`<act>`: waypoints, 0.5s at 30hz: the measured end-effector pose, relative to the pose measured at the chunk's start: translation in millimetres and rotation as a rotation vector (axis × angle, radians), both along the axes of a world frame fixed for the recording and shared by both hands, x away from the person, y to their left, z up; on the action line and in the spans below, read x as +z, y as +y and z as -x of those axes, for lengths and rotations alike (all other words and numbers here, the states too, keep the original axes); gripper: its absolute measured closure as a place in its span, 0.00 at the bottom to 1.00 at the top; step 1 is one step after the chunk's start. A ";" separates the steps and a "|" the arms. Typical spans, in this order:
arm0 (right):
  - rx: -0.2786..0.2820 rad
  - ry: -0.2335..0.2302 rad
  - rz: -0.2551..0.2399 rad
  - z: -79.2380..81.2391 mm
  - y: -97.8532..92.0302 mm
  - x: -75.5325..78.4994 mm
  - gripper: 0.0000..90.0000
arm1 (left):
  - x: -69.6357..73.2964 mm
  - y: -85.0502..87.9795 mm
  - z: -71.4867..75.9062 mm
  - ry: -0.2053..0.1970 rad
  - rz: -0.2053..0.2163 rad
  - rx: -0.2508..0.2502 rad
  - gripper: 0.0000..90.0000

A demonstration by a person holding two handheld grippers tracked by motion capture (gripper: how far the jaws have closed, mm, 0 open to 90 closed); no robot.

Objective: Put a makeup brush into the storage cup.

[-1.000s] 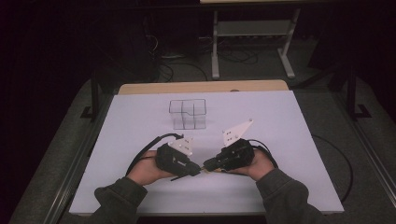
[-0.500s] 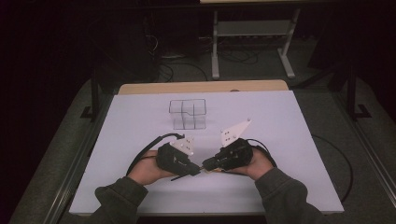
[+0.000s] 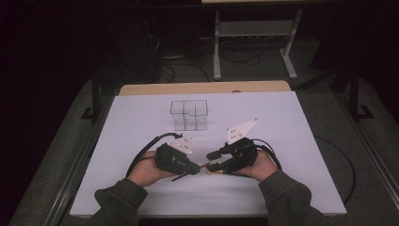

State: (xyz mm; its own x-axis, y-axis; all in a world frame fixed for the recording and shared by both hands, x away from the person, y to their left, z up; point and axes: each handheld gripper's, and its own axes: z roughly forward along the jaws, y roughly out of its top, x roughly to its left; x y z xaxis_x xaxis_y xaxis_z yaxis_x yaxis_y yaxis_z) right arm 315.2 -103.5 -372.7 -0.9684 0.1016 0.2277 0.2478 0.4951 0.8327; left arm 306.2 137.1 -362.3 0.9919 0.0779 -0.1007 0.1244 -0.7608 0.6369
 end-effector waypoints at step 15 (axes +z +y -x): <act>-0.089 -0.008 -0.014 1.6 -24.3 -6.5 0.46 | 2.4 9.8 -4.4 0.003 0.069 0.063 0.93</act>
State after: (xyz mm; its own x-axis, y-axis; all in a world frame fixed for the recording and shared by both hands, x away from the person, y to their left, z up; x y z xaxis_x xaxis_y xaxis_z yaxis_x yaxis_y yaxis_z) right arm 313.6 -127.9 -379.2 -0.9575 0.1839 0.2224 0.2838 0.4599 0.8414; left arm 310.6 146.9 -359.9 0.9849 0.1326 -0.1115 0.1728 -0.7057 0.6871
